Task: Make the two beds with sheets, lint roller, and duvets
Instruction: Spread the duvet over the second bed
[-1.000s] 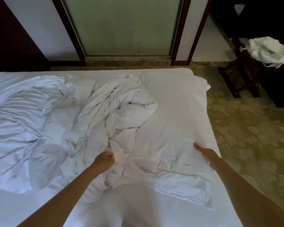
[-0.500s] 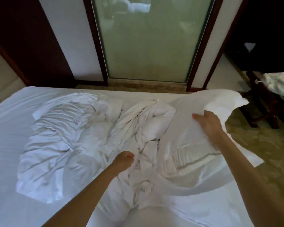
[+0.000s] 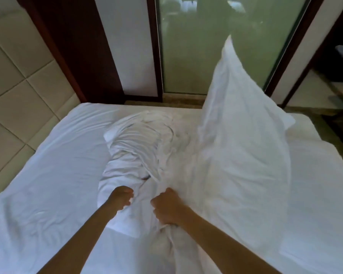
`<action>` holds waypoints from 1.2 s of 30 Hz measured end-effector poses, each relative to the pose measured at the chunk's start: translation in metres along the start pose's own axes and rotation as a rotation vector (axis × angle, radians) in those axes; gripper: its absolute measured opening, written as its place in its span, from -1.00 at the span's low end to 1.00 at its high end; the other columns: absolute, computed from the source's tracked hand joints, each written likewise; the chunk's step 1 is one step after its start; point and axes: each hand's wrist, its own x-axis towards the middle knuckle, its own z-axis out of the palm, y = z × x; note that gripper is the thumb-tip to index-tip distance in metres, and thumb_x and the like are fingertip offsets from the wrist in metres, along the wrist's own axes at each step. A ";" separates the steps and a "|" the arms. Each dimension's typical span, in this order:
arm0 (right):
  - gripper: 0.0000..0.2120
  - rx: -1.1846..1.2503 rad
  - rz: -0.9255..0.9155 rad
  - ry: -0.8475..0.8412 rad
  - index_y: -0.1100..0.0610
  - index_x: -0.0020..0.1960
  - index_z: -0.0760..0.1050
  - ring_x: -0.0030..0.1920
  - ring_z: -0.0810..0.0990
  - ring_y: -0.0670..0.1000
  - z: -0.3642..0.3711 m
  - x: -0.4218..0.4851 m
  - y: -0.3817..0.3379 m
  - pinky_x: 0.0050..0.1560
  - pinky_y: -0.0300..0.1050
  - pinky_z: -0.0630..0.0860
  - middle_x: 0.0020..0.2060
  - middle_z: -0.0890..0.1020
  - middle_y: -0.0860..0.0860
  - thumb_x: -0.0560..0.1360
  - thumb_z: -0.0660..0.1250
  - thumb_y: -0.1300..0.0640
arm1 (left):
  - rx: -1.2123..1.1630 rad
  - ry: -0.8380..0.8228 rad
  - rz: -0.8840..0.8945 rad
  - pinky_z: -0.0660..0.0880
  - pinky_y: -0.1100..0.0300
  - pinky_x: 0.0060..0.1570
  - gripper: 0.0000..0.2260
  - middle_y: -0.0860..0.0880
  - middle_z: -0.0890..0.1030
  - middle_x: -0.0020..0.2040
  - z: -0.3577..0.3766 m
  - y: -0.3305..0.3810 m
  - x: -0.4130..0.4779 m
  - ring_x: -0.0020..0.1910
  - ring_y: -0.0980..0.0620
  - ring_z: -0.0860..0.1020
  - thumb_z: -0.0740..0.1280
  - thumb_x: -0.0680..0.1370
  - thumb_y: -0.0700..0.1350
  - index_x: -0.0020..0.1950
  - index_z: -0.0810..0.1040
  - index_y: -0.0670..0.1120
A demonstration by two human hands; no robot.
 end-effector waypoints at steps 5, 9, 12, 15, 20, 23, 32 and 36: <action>-0.79 0.284 0.074 -0.117 0.15 0.00 0.51 0.14 0.49 0.16 0.012 0.014 -0.044 0.19 0.02 0.29 0.07 0.58 0.15 0.57 0.17 0.05 | 0.044 -0.130 -0.099 0.27 0.21 -0.28 -0.93 -0.09 0.55 -0.07 -0.010 -0.025 0.012 -0.26 -0.01 0.48 0.23 0.56 -0.22 -0.06 0.48 -0.09; -0.85 0.329 0.249 -0.007 0.11 -0.06 0.45 0.12 0.52 0.14 0.003 0.012 0.001 0.09 -0.04 0.41 0.07 0.58 0.13 0.57 0.16 0.06 | 0.088 -0.178 -0.120 0.27 0.24 -0.32 -0.94 -0.11 0.50 -0.05 0.015 -0.026 0.016 -0.31 0.02 0.45 0.18 0.58 -0.22 -0.05 0.43 -0.11; -0.82 0.300 0.441 0.123 0.14 -0.02 0.49 0.09 0.53 0.14 0.001 -0.001 0.054 0.07 -0.06 0.43 0.04 0.57 0.12 0.57 0.14 0.09 | 0.158 -0.204 -0.092 0.32 0.22 -0.30 -0.92 -0.12 0.50 -0.03 0.041 -0.028 0.021 -0.18 -0.03 0.48 0.16 0.59 -0.18 -0.07 0.42 -0.10; -0.80 0.282 0.615 0.302 0.23 -0.01 0.52 0.06 0.55 0.17 0.004 -0.022 0.105 0.06 -0.08 0.45 -0.02 0.58 0.17 0.57 0.14 0.18 | 0.176 -0.247 -0.034 0.38 0.23 -0.24 -0.83 -0.12 0.53 0.09 0.063 -0.029 0.026 -0.07 -0.05 0.49 0.19 0.59 -0.09 0.16 0.46 -0.07; -0.82 0.283 0.808 0.616 0.22 0.03 0.56 0.10 0.49 0.25 -0.004 -0.053 0.159 0.07 0.06 0.47 0.05 0.54 0.20 0.46 0.28 0.29 | 0.182 -0.249 0.004 0.40 0.19 0.06 -0.54 -0.11 0.45 0.33 0.091 -0.016 0.041 0.21 -0.08 0.47 0.18 0.61 0.09 0.41 0.30 -0.14; -0.65 0.270 0.978 0.727 0.19 0.22 0.45 0.17 0.41 0.24 -0.007 -0.076 0.182 0.09 0.11 0.42 0.16 0.44 0.19 0.46 0.36 0.14 | 0.153 -0.219 -0.020 0.37 0.14 0.23 -0.37 -0.13 0.40 0.38 0.118 -0.005 0.052 0.27 -0.09 0.43 0.19 0.56 0.22 0.44 0.25 -0.21; -0.63 0.564 1.145 0.362 0.32 0.31 0.37 0.26 0.43 0.25 -0.014 -0.096 0.239 0.22 0.02 0.37 0.23 0.46 0.28 0.66 -0.04 0.15 | 0.244 -0.038 0.181 0.31 0.09 0.29 -0.47 -0.22 0.41 0.39 0.142 0.036 0.077 0.35 -0.19 0.38 0.11 0.62 0.14 0.46 0.30 -0.19; -0.64 0.605 1.030 0.483 0.33 0.03 0.47 0.16 0.50 0.28 -0.031 -0.090 0.226 0.08 -0.01 0.35 0.07 0.56 0.31 0.65 0.04 0.08 | 0.139 0.051 0.234 0.29 0.10 0.31 -0.56 -0.21 0.42 0.38 0.119 0.034 0.074 0.36 -0.18 0.38 0.11 0.65 0.04 0.45 0.33 -0.17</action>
